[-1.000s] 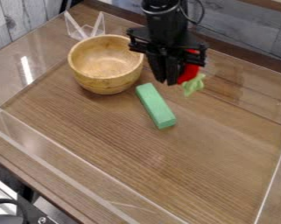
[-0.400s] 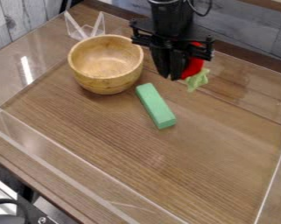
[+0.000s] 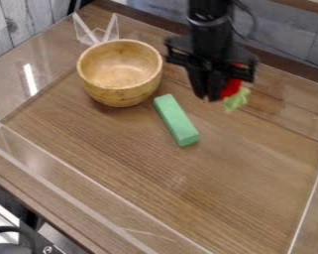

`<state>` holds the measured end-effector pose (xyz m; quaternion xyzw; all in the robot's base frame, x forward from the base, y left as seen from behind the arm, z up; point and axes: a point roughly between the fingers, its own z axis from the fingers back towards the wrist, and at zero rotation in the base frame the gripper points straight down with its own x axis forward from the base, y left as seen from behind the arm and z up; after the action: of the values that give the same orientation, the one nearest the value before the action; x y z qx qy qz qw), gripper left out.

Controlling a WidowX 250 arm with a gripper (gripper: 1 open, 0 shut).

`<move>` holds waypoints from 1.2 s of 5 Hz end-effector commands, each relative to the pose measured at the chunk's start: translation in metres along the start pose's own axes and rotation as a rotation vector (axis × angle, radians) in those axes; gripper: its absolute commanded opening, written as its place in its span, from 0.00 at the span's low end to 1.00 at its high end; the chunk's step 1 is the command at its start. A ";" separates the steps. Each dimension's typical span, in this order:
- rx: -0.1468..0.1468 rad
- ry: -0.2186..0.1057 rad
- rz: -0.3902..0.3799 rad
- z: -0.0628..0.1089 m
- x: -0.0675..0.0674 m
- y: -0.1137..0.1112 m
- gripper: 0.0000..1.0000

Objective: Move the red fruit to the right

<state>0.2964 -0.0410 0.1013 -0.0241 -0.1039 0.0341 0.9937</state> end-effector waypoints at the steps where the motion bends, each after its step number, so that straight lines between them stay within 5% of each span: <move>1: -0.005 -0.050 0.003 -0.002 0.005 -0.012 0.00; 3: -0.019 -0.042 -0.064 -0.031 0.011 -0.032 0.00; 4: -0.042 -0.050 -0.061 -0.030 0.016 -0.023 1.00; 5: -0.070 -0.061 -0.048 -0.025 0.019 -0.014 1.00; 6: -0.090 -0.066 -0.075 -0.025 0.013 -0.012 0.00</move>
<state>0.3082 -0.0555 0.0617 -0.0608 -0.1064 -0.0085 0.9924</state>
